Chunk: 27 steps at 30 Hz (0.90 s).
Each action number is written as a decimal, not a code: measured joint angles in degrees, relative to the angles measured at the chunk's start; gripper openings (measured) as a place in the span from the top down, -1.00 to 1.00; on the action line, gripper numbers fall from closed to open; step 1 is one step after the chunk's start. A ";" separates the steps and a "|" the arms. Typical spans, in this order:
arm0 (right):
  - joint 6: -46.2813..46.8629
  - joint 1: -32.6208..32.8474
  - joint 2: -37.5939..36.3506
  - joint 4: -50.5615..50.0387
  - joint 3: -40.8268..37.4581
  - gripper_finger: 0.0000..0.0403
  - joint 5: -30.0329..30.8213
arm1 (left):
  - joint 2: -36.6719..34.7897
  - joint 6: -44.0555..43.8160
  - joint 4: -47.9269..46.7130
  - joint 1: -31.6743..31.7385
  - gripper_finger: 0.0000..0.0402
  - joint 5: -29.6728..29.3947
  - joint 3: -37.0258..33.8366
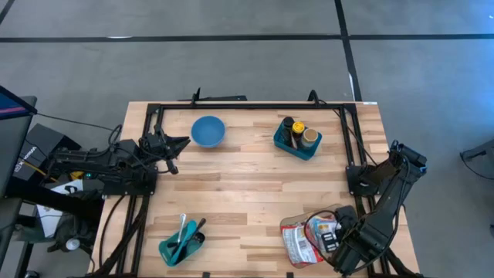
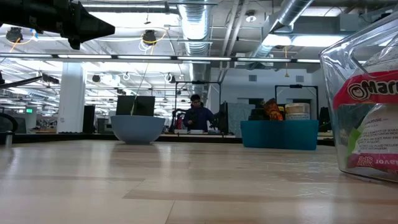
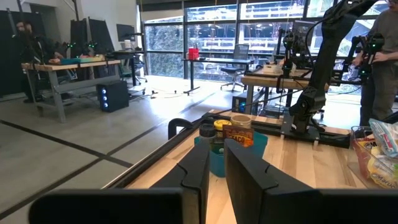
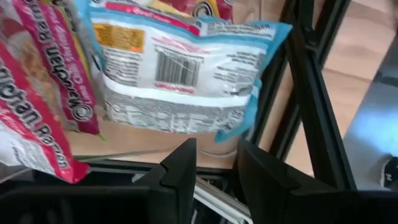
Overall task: Pick & Place Food Item
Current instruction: Return to Home Position
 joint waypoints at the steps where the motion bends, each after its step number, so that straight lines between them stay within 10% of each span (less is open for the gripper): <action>1: 0.02 0.01 0.00 0.00 0.00 0.45 -0.66 | 0.00 0.02 0.00 0.02 0.78 0.02 0.00; 18: -2.29 0.26 -0.02 1.09 0.00 0.48 0.77 | 0.00 0.00 0.00 0.00 0.78 0.00 0.00; 27: -10.81 -0.44 -0.02 2.11 0.00 0.88 10.24 | 0.00 0.00 -0.01 0.01 0.78 0.01 0.00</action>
